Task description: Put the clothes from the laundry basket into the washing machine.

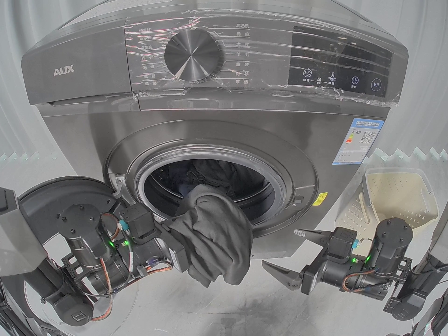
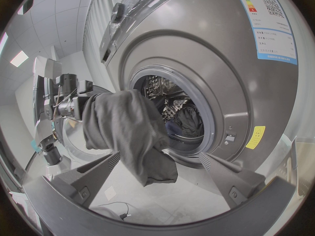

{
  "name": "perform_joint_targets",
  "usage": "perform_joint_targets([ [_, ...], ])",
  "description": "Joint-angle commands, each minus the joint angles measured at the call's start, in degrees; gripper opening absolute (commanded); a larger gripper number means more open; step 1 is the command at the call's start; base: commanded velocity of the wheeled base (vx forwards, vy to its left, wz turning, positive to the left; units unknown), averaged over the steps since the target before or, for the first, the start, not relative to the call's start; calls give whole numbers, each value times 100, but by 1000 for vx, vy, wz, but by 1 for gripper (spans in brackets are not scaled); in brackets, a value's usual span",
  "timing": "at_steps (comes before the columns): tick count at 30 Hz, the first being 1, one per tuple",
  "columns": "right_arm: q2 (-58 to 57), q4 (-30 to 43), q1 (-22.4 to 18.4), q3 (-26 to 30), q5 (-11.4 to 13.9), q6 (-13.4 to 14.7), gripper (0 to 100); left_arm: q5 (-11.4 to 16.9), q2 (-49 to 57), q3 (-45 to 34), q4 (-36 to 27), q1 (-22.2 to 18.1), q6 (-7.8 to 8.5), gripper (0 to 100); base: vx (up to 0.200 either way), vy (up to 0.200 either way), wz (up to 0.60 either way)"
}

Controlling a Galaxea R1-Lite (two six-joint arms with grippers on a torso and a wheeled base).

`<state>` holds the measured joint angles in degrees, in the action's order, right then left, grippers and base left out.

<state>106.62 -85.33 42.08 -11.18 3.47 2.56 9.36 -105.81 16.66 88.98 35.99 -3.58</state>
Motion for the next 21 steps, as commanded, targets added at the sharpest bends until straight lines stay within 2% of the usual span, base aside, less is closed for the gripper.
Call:
perform_joint_targets([
  [1, -212, 8, 195, 221, 4, -10, 100, 31, -247, 258, -3, 22, -20, 0, 0, 0, 0],
  [10, -256, 8, 292, 257, -5, 16, 100, 110, -1293, 944, -3, 5, 33, 0, 0, 0, 0],
  [14, -256, -1, 274, 265, -5, 16, 100, 48, -1741, 1489, -3, -83, -37, 0, 0, 0, 0],
  [15, -256, -10, 265, 257, -5, 16, 100, -40, -2145, 1928, -3, -224, -37, 0, 0, 0, 0],
  [21, -256, -27, 204, 257, 4, 16, 100, -506, -2866, 3071, -3, -426, -90, 0, 0, 0, 0],
])
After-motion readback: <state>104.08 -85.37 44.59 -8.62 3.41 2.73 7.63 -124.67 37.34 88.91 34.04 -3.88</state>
